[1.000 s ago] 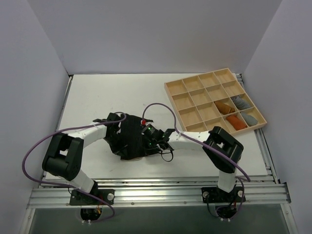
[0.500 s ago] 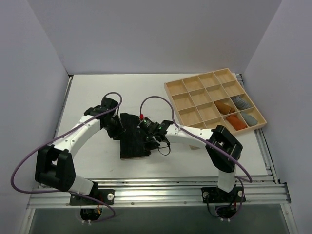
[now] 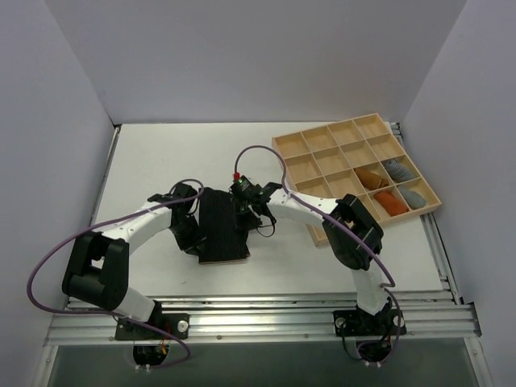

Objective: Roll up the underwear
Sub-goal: Fold the underwear

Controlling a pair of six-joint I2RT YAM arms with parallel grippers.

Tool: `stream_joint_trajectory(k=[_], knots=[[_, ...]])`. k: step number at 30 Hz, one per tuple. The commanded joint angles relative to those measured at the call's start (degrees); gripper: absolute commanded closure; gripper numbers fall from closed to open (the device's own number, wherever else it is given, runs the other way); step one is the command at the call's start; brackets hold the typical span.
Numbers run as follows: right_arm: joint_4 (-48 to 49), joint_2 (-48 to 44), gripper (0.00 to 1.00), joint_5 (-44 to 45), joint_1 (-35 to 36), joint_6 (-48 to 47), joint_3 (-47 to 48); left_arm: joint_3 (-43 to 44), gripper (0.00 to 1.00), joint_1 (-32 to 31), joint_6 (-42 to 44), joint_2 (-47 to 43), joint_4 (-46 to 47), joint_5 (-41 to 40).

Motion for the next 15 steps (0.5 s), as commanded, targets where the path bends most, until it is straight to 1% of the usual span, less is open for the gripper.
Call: stream_joint_trajectory(k=[1,4,7,10,11,15], knots=[[0.23,-0.36,0.80,-1.45,0.09,-0.37,-4.00,-1.99,0.79,0.01,-1.38,1.91,4.11,0.05],[0.33,-0.63,0.80,-1.37,0.01,-0.63,-5.68,-3.23,0.82,0.01,-1.38,4.73,5.08,0.84],[-2.65,-1.42,0.80,0.30,-0.60,-1.77,-3.14,-1.49,0.82,0.10,-0.94,5.00,3.16,0.40],[-4.16,-3.08,0.80,0.83,-3.40,-1.51,-1.37,4.57,0.81,0.19,0.64,3.68,-1.59,-2.14],[-4.07,-3.87,0.79,0.83,-4.29,-1.51,-1.20,7.98,0.79,0.19,1.60,3.15,-4.03,-3.71],[-4.07,-3.18,0.73,0.83,-7.81,-3.17,0.47,13.97,0.72,0.54,3.37,2.97,-7.22,-5.75]])
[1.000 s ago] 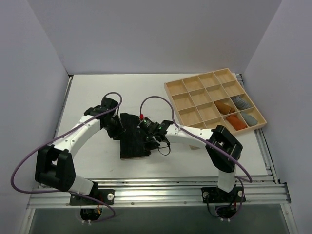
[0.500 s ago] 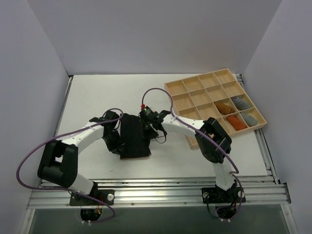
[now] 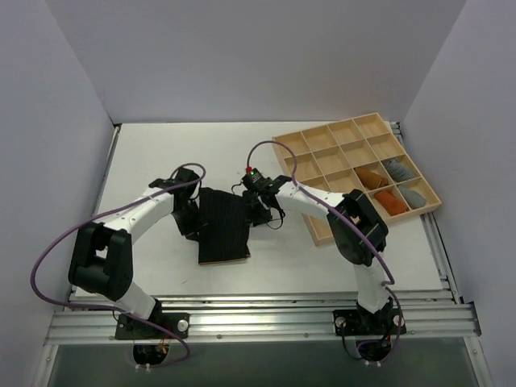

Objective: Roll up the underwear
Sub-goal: Fold the underwear

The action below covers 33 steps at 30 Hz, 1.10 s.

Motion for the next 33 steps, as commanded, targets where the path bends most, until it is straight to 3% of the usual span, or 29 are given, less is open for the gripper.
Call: stream_joint_trajectory(k=[1,13,25,27,31,33], knots=[[-2.41,-2.46,0.71,1.29,-4.12,-2.28,3.31,6.14,0.71,0.37,2.52,-0.96,-3.57,-3.74],[1.28,5.90,0.62,-5.92,-6.50,-5.36,11.76,14.84,0.61,8.54,10.07,13.36,-0.41,0.56],[0.23,8.80,0.65,-0.65,-6.76,-2.46,11.67,28.29,0.62,9.33,14.82,25.75,3.81,10.05],[0.23,8.89,0.67,0.67,-6.85,-1.85,11.67,29.08,0.66,9.16,14.82,27.25,4.77,10.67],[-0.39,7.31,0.93,3.65,-6.85,-0.44,10.88,30.22,0.66,8.19,15.61,29.01,8.02,13.30],[-0.30,5.64,0.96,5.23,-7.11,1.57,7.47,31.37,0.63,7.49,15.88,28.22,7.77,11.83]])
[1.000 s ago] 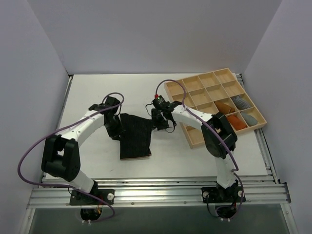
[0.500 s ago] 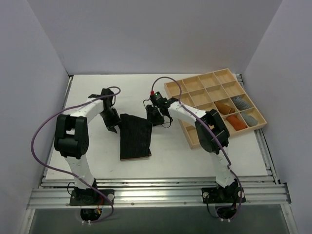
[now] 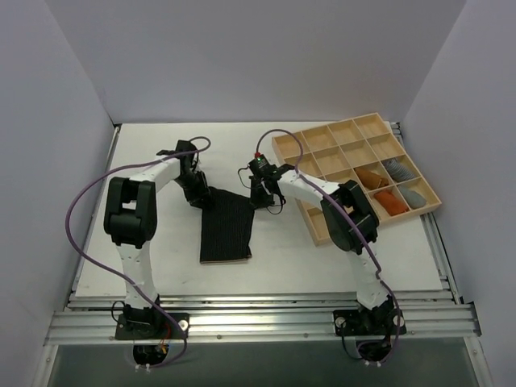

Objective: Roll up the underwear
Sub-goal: Fold the underwear

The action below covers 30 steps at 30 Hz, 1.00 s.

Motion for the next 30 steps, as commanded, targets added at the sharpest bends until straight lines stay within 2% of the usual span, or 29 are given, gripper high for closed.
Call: stream_joint_trajectory(k=[1,4,8,13,15,17,23,30], knots=[[-2.03,-3.85,1.00,4.96,-0.21,3.37,-4.21,4.53,0.62,-1.71,1.78,-1.63,2.65,-1.31],[0.08,-10.77,1.00,5.49,-0.21,5.83,-12.21,3.23,0.55,-2.68,1.70,-8.30,2.12,-5.28],[-0.09,-17.38,1.00,9.17,0.23,9.79,-20.65,-4.05,0.47,-5.93,2.40,-22.16,2.38,-9.15],[4.03,-25.46,1.00,7.78,0.76,15.59,-31.37,-13.29,0.46,-18.31,-0.05,-32.65,2.64,-12.32],[5.53,-26.27,1.00,5.94,0.76,16.21,-32.61,-18.72,0.46,-24.70,-1.64,-36.79,3.26,-14.94],[5.80,-26.88,1.00,5.84,0.84,16.83,-33.15,-22.25,0.46,-28.24,-4.27,-39.86,4.05,-16.97],[8.08,-28.82,1.00,5.31,0.85,19.11,-35.34,-30.88,0.44,-40.29,-9.90,-43.30,5.19,-21.99],[9.40,-30.57,1.00,4.96,0.93,20.78,-38.06,-29.31,0.41,-49.43,-12.98,-37.60,5.90,-25.67]])
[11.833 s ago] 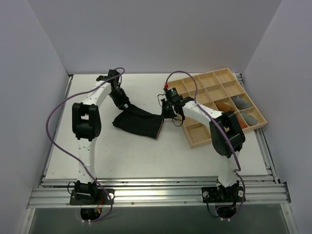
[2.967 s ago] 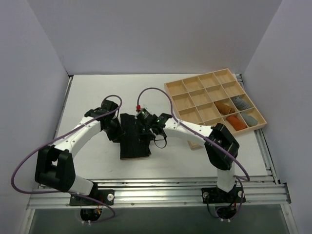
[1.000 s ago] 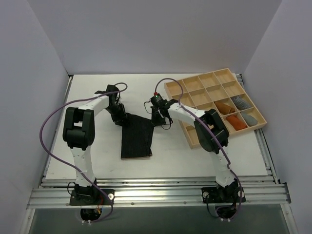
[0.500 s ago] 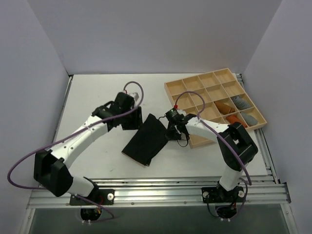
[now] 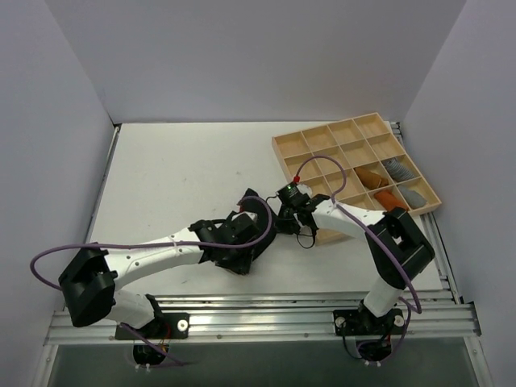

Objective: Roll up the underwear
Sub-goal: Fold the underwear

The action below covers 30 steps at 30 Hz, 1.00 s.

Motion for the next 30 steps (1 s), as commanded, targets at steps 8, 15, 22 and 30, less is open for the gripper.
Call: stream_joint_trajectory(k=[8,15,22,30], knots=[[0.33,-4.82,1.00,0.24,0.41,2.53,-2.43,7.00,0.40,-7.68,-5.70,9.48,-2.23,-10.63],[0.50,-5.17,1.00,0.15,0.41,2.53,-3.13,7.18,0.39,-8.55,-6.58,11.86,-3.73,-13.53],[0.59,-4.47,1.00,-0.11,0.32,2.36,-3.04,8.49,0.40,-9.43,-6.32,13.88,-4.87,-15.29],[0.24,-4.20,1.00,0.15,0.32,2.45,-2.86,7.27,0.46,-11.28,-6.67,16.86,-2.59,-14.59]])
